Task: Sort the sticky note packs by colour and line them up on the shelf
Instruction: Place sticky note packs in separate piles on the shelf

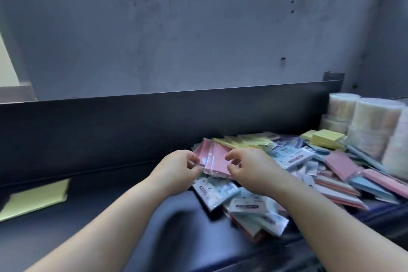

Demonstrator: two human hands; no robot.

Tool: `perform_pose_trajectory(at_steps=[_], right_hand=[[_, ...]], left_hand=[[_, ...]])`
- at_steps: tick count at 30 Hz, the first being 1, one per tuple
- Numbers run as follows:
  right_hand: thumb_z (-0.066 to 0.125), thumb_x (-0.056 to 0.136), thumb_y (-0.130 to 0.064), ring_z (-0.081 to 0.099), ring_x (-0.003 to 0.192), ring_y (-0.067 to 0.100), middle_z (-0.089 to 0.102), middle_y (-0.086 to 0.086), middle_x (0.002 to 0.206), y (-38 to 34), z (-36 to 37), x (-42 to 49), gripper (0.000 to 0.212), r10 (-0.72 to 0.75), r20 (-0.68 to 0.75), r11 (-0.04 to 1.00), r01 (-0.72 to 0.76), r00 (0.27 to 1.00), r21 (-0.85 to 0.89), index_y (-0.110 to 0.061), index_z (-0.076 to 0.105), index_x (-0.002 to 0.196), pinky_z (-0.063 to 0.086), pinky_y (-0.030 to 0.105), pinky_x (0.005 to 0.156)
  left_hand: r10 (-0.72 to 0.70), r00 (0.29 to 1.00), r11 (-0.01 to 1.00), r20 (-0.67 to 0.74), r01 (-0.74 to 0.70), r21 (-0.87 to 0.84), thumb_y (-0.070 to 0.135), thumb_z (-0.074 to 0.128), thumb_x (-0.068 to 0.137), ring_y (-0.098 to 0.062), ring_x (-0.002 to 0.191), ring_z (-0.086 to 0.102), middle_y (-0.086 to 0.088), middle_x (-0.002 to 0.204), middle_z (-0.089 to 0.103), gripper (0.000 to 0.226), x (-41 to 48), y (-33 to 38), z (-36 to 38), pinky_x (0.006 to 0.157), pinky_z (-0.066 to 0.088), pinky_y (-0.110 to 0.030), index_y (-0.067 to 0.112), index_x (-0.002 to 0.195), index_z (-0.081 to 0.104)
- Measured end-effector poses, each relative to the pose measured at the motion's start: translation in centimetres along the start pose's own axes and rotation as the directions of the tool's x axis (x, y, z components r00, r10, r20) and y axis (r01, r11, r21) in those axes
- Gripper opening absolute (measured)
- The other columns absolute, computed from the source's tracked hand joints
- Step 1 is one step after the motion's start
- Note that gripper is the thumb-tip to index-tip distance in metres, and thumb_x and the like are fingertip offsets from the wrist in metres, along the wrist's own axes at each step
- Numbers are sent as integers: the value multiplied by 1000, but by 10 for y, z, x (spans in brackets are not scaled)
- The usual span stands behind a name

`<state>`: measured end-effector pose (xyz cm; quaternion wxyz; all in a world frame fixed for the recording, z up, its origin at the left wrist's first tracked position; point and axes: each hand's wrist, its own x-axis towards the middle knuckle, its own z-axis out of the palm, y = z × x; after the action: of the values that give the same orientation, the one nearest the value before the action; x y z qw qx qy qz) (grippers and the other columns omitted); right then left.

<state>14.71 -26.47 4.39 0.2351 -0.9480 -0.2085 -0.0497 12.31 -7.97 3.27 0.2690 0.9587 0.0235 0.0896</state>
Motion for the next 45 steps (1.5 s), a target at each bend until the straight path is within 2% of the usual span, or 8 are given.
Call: perform_pose_trajectory(at_steps=[7,10,15,25,28,32,39,45], right_hand=[[47,88,-13,54,110,25,62,4,114,56,-14,33,29,-63,-93,981,44,994,-189,-18,63,111,48,40,90],[47,88,-12,49,110,25,55,3,114,64,-12,50,30,-101,-65,965,82,993,-251,-19,59,115,49,41,88],[47,85,-5,45,103,24,41,0,96,58,-6,66,25,-174,43,898,176,984,-403,-18,52,107,35,30,59],[62,80,-12,48,73,22,44,-3,75,58,2,75,15,-391,-189,837,263,901,-480,-16,58,66,11,23,43],[75,64,-10,51,56,24,53,-2,58,56,5,71,27,-422,-292,860,277,858,-429,-15,53,49,22,20,41],[74,66,-8,51,50,26,50,0,52,51,9,61,29,-429,-402,882,279,809,-381,-14,49,52,25,23,39],[55,83,-17,59,61,29,65,1,67,29,6,46,15,-461,-572,887,330,678,-324,-12,67,76,49,34,48],[58,89,-23,59,76,24,70,-5,82,-25,22,29,18,-488,-644,861,448,589,-241,-17,73,98,52,33,66]], left_hand=[[-152,987,977,-48,157,141,50,54,87,-18,85,61,2,93,64,39,24,40,39,74,50,-31,16,105,61],[-222,972,942,-71,233,243,58,64,74,-19,85,60,4,94,61,50,28,48,48,65,46,-30,17,102,53],[-323,944,907,-74,331,260,52,75,68,-18,83,59,4,95,61,53,31,55,53,61,44,-28,19,101,50],[-351,933,936,-84,352,-4,11,64,71,-20,54,50,-2,62,55,12,32,36,45,52,40,-27,14,63,56],[-355,932,935,-75,353,-31,21,68,74,-19,55,48,-2,62,53,18,29,33,44,50,36,-23,14,63,55],[-400,915,913,-49,393,-107,31,79,69,-20,66,61,-3,87,62,45,19,34,42,54,45,-28,11,96,49],[-371,928,849,-25,328,-415,9,71,64,-23,65,66,-9,77,67,16,11,9,25,66,58,-40,8,78,63],[-321,947,584,32,224,-780,-6,56,83,-20,55,64,-10,69,65,13,-22,-28,-28,54,53,-27,5,80,63]])
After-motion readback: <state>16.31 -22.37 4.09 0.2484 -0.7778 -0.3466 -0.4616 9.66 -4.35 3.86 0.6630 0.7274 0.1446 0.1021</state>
